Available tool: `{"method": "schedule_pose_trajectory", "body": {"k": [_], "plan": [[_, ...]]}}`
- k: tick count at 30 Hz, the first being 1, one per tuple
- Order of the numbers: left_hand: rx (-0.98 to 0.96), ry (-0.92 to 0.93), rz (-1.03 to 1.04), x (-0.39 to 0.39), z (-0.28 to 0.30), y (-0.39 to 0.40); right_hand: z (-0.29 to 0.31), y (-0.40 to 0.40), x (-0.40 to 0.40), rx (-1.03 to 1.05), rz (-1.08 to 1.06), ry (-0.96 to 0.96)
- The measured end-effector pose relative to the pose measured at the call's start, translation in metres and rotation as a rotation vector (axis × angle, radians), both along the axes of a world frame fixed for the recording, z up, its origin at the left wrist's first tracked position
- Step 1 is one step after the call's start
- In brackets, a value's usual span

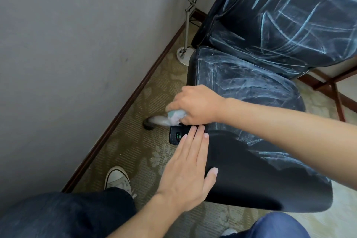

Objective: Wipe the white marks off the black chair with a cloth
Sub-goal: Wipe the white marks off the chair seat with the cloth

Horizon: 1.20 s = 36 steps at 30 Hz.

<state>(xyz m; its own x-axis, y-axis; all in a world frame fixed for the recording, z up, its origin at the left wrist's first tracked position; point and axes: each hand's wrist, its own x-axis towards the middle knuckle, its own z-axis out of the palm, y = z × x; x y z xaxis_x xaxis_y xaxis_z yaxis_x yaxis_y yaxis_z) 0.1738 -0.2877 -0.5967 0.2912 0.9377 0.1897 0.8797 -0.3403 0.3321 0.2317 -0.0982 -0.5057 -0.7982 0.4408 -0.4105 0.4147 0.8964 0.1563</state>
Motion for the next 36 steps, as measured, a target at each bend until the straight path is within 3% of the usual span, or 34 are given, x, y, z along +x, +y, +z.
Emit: {"method": "schedule_pose_trajectory", "body": {"k": [4, 11, 16, 24, 29, 33, 36], "plan": [[0.004, -0.009, 0.0, 0.002, -0.001, -0.002, 0.002, 0.038, -0.004, 0.005, -0.107, 0.038], [0.008, -0.058, 0.007, 0.003, -0.003, -0.002, -0.005, 0.149, -0.022, 0.219, -0.43, 0.092], [0.002, -0.066, 0.012, 0.003, -0.005, 0.001, -0.008, 0.179, -0.022, 0.296, -0.59, 0.132], [-0.007, -0.057, 0.049, 0.007, -0.005, 0.0, -0.001, 0.064, 0.019, 0.135, -0.566, 0.456], [-0.038, -0.128, 0.139, 0.008, -0.005, -0.004, 0.006, -0.043, 0.081, 0.299, -0.998, 0.928], [-0.147, -0.341, 0.136, 0.007, -0.004, -0.004, -0.018, -0.131, 0.115, 0.322, -1.258, 0.973], [-0.219, -0.458, 0.094, 0.004, 0.003, -0.006, -0.034, -0.145, 0.11, 0.367, -1.309, 0.991]]}}
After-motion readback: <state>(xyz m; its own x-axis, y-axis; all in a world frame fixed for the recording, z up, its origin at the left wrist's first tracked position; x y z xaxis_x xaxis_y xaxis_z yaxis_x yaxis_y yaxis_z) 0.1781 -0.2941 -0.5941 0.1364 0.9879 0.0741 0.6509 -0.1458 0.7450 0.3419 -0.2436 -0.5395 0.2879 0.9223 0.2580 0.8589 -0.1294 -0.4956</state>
